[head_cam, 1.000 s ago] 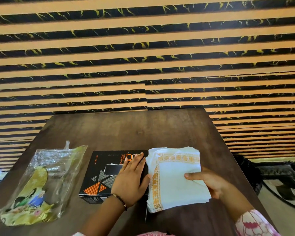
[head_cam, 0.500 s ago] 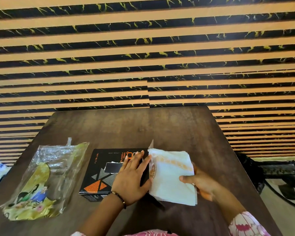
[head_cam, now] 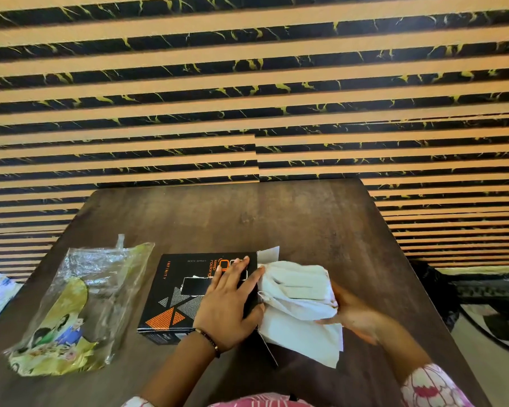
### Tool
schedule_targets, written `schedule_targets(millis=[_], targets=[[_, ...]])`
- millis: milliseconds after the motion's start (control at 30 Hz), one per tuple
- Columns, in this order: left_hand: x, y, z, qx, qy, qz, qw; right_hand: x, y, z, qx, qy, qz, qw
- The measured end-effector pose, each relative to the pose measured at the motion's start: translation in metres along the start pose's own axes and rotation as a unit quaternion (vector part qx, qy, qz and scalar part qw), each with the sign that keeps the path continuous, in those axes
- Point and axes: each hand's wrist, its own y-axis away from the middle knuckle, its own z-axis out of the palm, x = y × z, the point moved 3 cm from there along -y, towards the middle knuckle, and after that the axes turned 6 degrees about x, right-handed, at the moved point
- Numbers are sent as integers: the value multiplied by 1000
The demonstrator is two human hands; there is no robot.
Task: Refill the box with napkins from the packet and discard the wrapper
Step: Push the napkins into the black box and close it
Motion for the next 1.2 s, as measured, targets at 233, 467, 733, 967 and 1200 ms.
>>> schedule_targets(millis=[233, 467, 733, 967, 1200], targets=[[1, 1, -1, -8, -1, -7, 1000, -7, 0, 3, 5, 30, -28, 999], [1, 2, -1, -9, -2, -6, 1000, -3, -7, -1, 31, 1, -7, 1000], [-1, 1, 2, -18, -3, -14, 1000, 9, -29, -4, 166, -139, 78, 973], [3, 0, -2, -16, -7, -13, 1000, -9, -33, 32, 222, 49, 54, 972], [2, -1, -2, -18, -8, -24, 1000, -7, -34, 18, 210, -4, 137, 968]])
